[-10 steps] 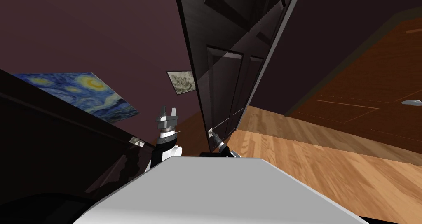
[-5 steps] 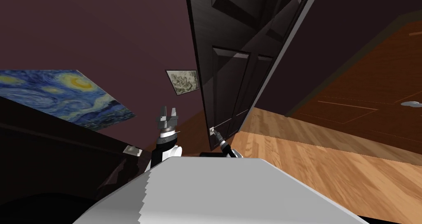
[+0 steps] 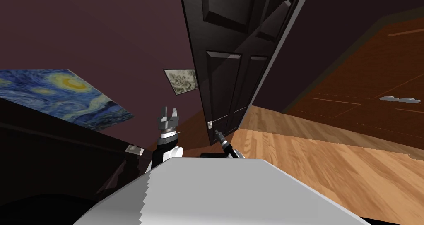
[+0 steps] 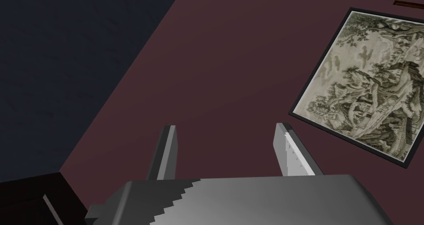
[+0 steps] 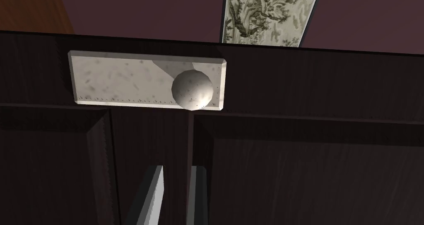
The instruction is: Push the door open
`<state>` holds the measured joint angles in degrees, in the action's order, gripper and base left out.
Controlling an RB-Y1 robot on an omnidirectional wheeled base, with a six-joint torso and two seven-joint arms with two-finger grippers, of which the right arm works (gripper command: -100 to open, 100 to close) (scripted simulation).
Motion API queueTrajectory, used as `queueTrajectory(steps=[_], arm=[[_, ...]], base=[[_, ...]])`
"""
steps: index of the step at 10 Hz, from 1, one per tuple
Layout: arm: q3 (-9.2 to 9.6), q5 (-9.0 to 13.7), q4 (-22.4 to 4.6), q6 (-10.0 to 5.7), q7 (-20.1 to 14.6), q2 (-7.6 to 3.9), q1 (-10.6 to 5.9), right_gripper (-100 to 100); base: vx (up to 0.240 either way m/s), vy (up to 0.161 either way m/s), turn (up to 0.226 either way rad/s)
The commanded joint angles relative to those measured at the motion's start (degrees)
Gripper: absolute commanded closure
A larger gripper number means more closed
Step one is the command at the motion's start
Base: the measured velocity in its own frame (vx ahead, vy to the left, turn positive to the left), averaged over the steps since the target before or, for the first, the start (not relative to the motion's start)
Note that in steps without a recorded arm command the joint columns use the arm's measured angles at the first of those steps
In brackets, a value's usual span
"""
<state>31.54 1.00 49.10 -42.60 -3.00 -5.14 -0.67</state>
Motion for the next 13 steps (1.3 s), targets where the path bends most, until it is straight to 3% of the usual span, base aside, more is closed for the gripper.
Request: queueTrajectory(steps=[1, 3, 4, 13], arm=[[-0.05, 0.23, 0.57, 0.14, -0.04, 0.20, 0.40, -100], [-0.05, 0.25, 0.81, 0.24, -0.03, 0.23, 0.52, -100], [-0.28, 0.30, 0.52, -0.02, 0.10, 0.23, 0.51, -100], [-1.32, 0.47, -0.83, -1.23, 0.69, 1.01, 0.16, -100]], base=[[-0.259, -0.087, -0.078], [-0.201, -0.034, -0.041], [0.084, 0.052, 0.040], [0.171, 0.113, 0.021]])
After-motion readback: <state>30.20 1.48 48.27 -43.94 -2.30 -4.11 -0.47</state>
